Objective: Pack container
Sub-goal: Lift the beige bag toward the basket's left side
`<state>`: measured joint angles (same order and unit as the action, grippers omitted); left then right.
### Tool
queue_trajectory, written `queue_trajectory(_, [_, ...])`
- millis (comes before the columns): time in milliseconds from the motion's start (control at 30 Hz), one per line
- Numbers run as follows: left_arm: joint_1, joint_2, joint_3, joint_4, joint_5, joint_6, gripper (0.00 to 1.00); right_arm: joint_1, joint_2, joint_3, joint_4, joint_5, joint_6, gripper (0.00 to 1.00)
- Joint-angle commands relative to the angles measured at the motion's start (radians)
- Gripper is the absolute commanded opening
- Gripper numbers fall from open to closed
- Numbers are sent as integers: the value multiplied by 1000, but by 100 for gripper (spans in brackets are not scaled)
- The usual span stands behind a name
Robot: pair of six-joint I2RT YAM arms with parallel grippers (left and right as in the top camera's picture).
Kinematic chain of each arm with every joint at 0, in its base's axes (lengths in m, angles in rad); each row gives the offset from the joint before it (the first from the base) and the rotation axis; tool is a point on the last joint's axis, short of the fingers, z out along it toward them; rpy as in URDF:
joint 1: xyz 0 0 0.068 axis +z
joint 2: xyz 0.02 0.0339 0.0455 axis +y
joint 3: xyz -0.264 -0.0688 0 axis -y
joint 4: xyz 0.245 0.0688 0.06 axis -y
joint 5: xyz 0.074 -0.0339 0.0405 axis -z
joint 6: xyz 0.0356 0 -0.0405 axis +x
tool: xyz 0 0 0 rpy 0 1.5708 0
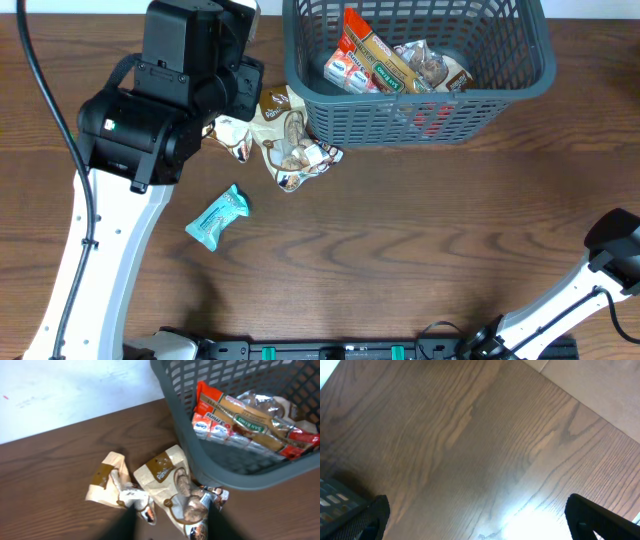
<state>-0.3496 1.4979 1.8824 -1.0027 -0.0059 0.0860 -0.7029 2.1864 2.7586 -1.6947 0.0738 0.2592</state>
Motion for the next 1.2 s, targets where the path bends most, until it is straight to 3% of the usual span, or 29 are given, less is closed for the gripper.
queue_trajectory(0, [3, -2, -2, -13, -84, 7, 86, -3, 0, 2, -3, -3, -5, 99])
queue_trajectory(67, [14, 0, -26, -11, -134, 7, 98, -3, 0, 2, -3, -3, -5, 99])
queue_trajectory(100, [21, 3, -37, -10, -142, 6, 100, -3, 0, 2, -3, -3, -5, 99])
queue_trajectory(300, [83, 84, -60, -38, -106, -130, 99, -3, 0, 2, -3, -3, -5, 99])
queue_trajectory(533, [84, 193, -60, -132, 99, -137, 99, -3, 0, 2, -3, -3, -5, 99])
queue_trajectory(633, [85, 233, -60, -123, 90, -138, 99, -3, 0, 2, -3, -3, -5, 99])
queue_trajectory(800, [137, 306, -60, -61, -64, -428, 98, -3, 0, 2, -3, -3, -5, 99])
queue_trajectory(1100, [264, 422, -60, 0, -55, -799, 99, -3, 0, 2, -3, -3, -5, 99])
queue_trajectory(1167, [264, 454, -60, 7, -54, -822, 99, -3, 0, 2, -3, -3, -5, 99])
